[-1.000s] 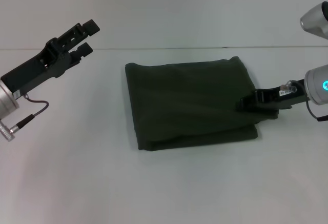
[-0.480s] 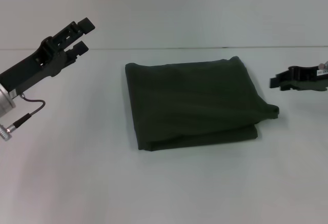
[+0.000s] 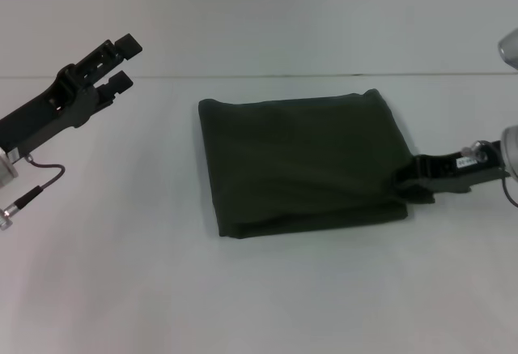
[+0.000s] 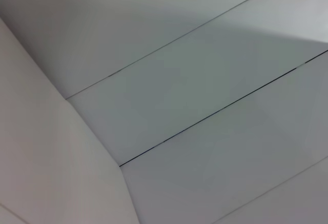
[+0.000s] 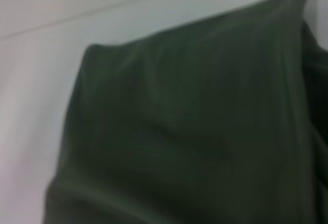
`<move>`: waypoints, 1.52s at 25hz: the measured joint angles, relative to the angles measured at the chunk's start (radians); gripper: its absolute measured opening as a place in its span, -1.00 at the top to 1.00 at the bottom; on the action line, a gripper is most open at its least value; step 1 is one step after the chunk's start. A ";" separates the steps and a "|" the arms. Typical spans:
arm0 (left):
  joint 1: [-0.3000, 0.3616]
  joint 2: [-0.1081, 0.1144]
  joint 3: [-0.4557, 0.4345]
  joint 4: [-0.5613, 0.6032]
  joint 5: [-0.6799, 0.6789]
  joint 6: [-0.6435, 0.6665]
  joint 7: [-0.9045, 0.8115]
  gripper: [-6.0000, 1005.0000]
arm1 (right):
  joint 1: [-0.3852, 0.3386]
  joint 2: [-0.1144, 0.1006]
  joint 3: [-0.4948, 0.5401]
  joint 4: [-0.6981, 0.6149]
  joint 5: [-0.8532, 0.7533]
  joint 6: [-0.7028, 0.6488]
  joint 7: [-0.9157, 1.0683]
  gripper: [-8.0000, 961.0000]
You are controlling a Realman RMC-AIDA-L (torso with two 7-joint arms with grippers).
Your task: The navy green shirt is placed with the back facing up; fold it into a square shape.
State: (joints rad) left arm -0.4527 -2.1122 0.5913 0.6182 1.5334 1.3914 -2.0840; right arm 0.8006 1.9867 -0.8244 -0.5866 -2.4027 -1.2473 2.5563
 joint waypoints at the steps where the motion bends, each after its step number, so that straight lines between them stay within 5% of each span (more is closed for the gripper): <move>1: 0.001 0.000 0.000 0.000 -0.001 0.000 0.000 -0.90 | -0.007 -0.003 0.004 -0.009 -0.013 -0.016 0.007 0.31; 9: 0.010 0.013 0.018 0.001 0.019 0.023 -0.009 -0.90 | -0.181 0.002 0.182 -0.310 0.077 -0.221 -0.030 0.31; 12: 0.015 0.048 0.104 -0.002 0.100 0.048 -0.081 -0.90 | -0.265 -0.005 0.288 -0.266 0.284 -0.247 -0.194 0.31; 15: 0.014 0.061 0.172 -0.010 0.165 0.078 -0.178 -0.90 | -0.329 -0.036 0.341 -0.122 0.464 -0.255 -0.334 0.25; 19: 0.016 0.048 0.190 -0.013 0.226 0.082 -0.280 -0.90 | -0.371 -0.053 0.393 -0.035 0.537 -0.251 -0.379 -0.04; 20: 0.014 0.021 0.192 -0.013 0.295 0.039 -0.363 -0.90 | -0.374 -0.052 0.406 -0.029 0.544 -0.251 -0.386 -0.13; 22: 0.012 0.005 0.192 -0.013 0.327 0.011 -0.389 -0.90 | -0.375 -0.048 0.422 -0.024 0.550 -0.253 -0.399 -0.31; 26: 0.012 -0.037 0.191 -0.003 0.365 -0.023 -0.346 -0.90 | -0.362 -0.046 0.422 -0.022 0.553 -0.246 -0.405 -0.31; 31: 0.030 -0.048 0.177 0.016 0.334 -0.007 -0.009 -0.90 | -0.345 -0.045 0.419 -0.013 0.551 -0.238 -0.416 -0.31; 36: 0.022 -0.024 0.177 -0.042 0.337 -0.028 0.071 -0.89 | -0.347 -0.046 0.424 0.006 0.554 -0.239 -0.416 -0.31; 38: 0.027 -0.038 0.182 -0.036 0.341 -0.040 0.148 -0.89 | -0.349 -0.044 0.426 0.006 0.554 -0.238 -0.412 -0.31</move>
State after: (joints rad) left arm -0.4257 -2.1498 0.7730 0.5820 1.8746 1.3515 -1.9363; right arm 0.4516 1.9428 -0.3984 -0.5807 -1.8487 -1.4854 2.1443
